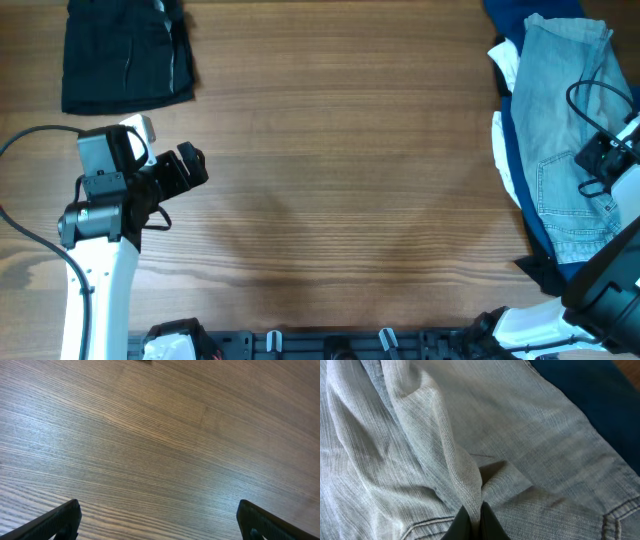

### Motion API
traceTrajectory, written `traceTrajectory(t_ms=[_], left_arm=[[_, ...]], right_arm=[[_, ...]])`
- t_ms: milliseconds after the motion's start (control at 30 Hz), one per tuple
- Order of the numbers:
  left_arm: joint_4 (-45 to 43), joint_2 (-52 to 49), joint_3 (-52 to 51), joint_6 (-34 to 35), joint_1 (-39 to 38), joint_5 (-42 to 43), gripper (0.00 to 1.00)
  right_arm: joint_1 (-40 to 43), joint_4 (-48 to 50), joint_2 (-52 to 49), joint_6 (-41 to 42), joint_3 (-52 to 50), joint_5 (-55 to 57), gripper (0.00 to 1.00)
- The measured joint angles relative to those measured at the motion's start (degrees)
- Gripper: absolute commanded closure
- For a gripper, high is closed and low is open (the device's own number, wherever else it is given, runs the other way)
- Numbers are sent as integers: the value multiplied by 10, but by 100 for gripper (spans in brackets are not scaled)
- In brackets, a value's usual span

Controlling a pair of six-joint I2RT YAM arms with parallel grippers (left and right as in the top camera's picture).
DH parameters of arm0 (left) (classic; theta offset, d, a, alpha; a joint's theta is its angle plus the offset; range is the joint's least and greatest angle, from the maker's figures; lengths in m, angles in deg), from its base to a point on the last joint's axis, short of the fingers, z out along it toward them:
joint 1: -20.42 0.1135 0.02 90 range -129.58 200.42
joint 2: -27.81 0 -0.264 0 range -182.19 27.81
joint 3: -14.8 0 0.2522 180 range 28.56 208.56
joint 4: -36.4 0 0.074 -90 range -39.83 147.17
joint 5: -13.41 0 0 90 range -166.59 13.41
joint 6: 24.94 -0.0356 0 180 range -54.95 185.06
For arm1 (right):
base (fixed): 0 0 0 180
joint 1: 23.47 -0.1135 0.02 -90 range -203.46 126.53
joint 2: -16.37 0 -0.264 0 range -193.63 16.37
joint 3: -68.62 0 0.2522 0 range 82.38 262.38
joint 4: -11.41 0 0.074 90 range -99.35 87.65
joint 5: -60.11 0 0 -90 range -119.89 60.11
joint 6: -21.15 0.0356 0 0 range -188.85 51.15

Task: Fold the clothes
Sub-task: 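Grasp the light-blue denim shorts from the right pile with the right gripper, then drag the shorts to table center and grasp a leg with the left gripper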

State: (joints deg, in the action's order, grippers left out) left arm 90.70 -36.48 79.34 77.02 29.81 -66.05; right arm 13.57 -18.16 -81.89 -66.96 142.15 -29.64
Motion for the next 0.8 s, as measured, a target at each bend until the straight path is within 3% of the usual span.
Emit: traceTrajectory(t_ms=[133,267,467,500,633,667,700,800], left_arm=[[-1,0,0,0,0,0,0],[-13,0,0,0,0,0,1],[-15,17,7,0,2,-8,1],[-15,23,17,0,9,-13,1],[-16,30,38,0,83,-23,1],[-15,30,38,0,101,-24,1],[-15,30,38,0,120,-26,1],[-16,30,38,0,125,-26,0]], right_arm=[[-5,-72,10,5,49,-70,96],[-93,-214,49,9,173,-151,96],[-326,-303,79,10,193,-219,96],[-414,-305,79,11,193,-229,96],[-595,-299,79,20,193,-248,96],[-654,-299,79,20,193,-250,9],[-708,-301,79,20,193,-249,0],[-723,-300,79,37,193,-244,0]])
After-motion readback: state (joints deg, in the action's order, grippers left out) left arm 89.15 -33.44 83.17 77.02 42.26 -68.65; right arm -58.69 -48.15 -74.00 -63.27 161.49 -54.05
